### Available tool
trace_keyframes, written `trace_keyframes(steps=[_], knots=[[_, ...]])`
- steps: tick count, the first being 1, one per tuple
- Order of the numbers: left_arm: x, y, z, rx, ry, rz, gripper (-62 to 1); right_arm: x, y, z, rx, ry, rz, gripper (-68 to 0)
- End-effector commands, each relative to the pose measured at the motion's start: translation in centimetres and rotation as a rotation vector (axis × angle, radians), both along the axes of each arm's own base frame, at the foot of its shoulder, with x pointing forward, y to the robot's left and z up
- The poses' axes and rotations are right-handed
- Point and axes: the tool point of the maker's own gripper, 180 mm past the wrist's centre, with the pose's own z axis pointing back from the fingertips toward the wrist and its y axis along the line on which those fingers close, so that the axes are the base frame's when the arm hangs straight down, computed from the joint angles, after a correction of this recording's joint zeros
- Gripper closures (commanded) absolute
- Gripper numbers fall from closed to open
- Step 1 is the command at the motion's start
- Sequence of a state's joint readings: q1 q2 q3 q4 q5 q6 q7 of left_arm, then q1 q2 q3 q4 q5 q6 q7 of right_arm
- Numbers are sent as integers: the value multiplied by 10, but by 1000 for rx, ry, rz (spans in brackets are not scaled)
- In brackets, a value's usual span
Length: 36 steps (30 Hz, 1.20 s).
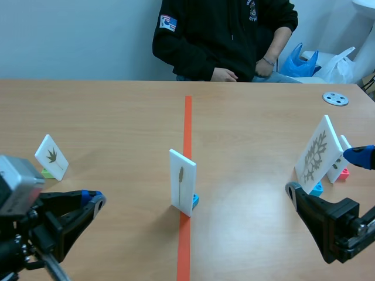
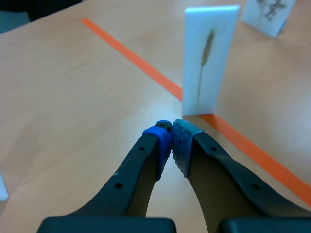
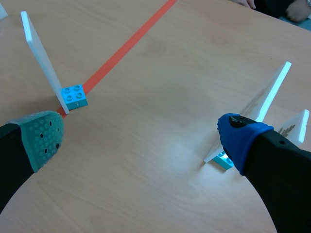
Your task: Sort the leaf by its shape. The table is split by an orange tape line. A compound leaf with several leaflets goes to the left side, a simple leaf with one blade goes to the right side. Return to the home posture when a red brick is placed on the table.
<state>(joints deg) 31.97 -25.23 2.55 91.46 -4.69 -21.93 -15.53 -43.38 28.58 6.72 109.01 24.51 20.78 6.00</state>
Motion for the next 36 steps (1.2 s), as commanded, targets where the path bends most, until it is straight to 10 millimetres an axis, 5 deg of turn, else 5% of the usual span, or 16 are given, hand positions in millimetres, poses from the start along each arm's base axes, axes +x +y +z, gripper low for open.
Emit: trace_keyframes(steps=[1, 10, 15, 17, 22, 24, 36], knots=[[-4, -1, 13, -35, -15, -12, -41, 6, 3, 13, 9, -44, 9, -679], [-41, -11, 35, -58, 38, -165, -40, 6, 3, 13, 9, -44, 9, -679], [-39, -11, 34, -50, 33, -173, -43, 6, 3, 13, 9, -44, 9, -679], [-34, -9, 35, -47, 19, -167, -103, 6, 3, 13, 9, -44, 9, -679], [-18, -4, 37, -46, -17, -138, -518, 6, 3, 13, 9, -44, 9, -679], [-12, -2, 37, -53, -27, -123, -599, 6, 3, 13, 9, -44, 9, -679], [4, -21, 9, -102, 14, -147, -623, 6, 3, 13, 9, -44, 9, -679]])
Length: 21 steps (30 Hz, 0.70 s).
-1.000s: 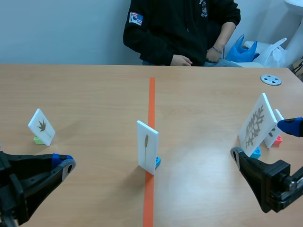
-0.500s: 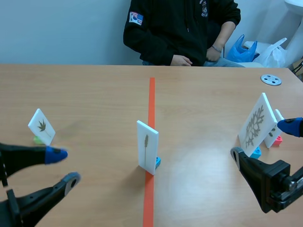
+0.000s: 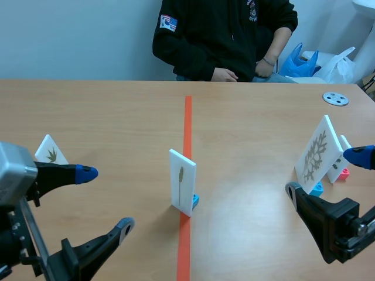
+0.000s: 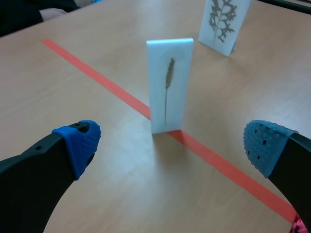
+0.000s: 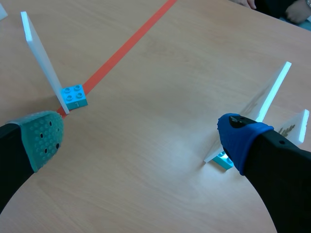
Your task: Sort the leaf by its shape. The table is split by an orange tape line. A compound leaf with several leaflets goes to the left side, a simple leaf with one blade goes to the right side. Return to the home posture when a red brick is placed on the table.
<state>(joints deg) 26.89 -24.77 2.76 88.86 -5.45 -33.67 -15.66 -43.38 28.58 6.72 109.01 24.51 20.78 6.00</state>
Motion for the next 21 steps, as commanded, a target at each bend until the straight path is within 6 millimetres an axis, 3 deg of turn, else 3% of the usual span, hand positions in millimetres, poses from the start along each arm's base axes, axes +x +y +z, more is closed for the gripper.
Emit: trace_keyframes(steps=[1, 10, 21], knots=[[8, -4, 1, -24, -14, 0, -623, 6, 3, 13, 9, -44, 9, -679], [50, -18, -45, -21, 29, 74, -623, 10, 2, 16, 5, -58, 5, -679], [81, -51, -72, 31, 24, 49, -623, 10, 2, 15, 3, -57, 6, -679]])
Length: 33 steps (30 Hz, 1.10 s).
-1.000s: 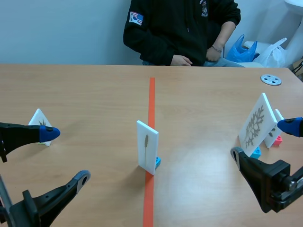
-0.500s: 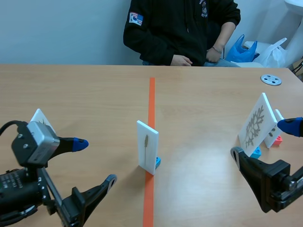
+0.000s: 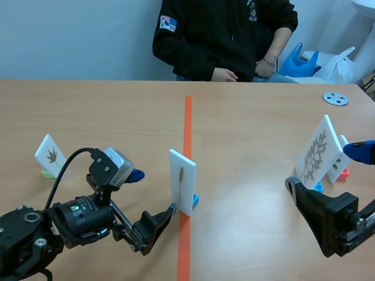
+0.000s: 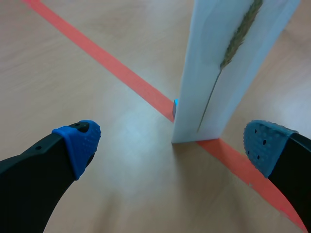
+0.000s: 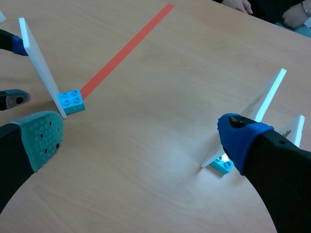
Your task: Sort the leaf by its shape. The table is split by an orange tape line. A compound leaf with several leaflets goes to the left side, a simple leaf with one blade goes to the right side. Return to the home posture when a red brick is placed on the table.
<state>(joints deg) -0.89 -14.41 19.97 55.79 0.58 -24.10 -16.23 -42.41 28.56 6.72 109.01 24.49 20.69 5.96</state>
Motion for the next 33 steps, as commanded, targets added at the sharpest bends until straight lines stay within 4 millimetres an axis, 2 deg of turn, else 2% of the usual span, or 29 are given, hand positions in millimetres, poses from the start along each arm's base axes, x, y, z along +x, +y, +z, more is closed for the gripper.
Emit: trace_keyframes(steps=[1, 8, 15, 20, 28, 33], knots=[[7, -10, 12, -17, -52, -7, -623, 5, 2, 12, 3, -40, 8, -679], [15, -22, 6, -12, -62, 7, -623, 5, 2, 12, 3, -40, 8, -679], [18, -23, 7, 0, -85, 23, -535, 5, 2, 12, 4, -41, 8, -679], [19, -26, 13, -25, -108, 27, -535, 5, 2, 12, 4, -41, 8, -679], [20, -41, 19, -70, -112, 30, -533, 5, 2, 12, 4, -41, 7, -679], [18, -46, 21, -85, -108, 24, -433, 5, 2, 12, 4, -41, 7, -679]])
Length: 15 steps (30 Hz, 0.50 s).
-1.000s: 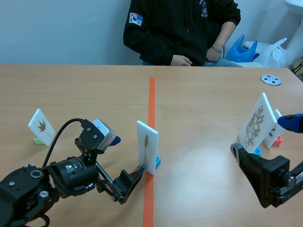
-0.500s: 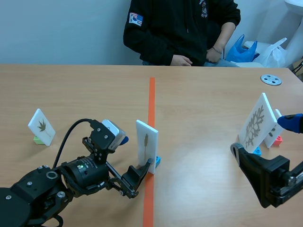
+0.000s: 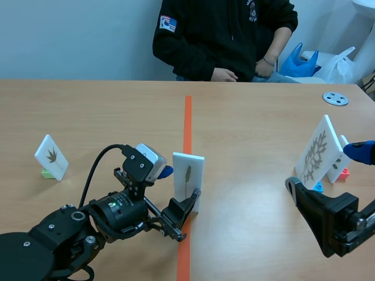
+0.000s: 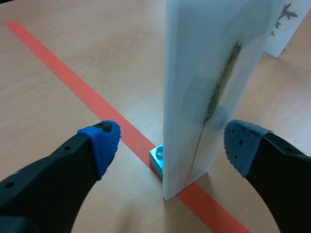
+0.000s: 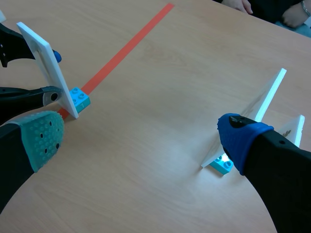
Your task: Sort the leaf by its shape. The table is split by an orange tape line. A compound leaf with several leaflets goes to the left side, a simple leaf with one blade goes to the right side. Return to the home posture when a red brick is placed on the table.
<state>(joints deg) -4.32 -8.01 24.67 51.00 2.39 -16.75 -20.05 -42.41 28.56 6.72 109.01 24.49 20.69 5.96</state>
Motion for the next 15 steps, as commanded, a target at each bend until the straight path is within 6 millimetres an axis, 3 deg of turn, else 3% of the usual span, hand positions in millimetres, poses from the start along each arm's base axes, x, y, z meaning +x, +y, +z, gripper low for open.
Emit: trace_keyframes(steps=[1, 15], knots=[[6, -3, 14, -32, -36, -4, -427, 5, 2, 12, 4, -41, 7, -679], [5, -4, 14, -36, -32, -10, -166, 5, 2, 11, 26, -41, -16, -679]])
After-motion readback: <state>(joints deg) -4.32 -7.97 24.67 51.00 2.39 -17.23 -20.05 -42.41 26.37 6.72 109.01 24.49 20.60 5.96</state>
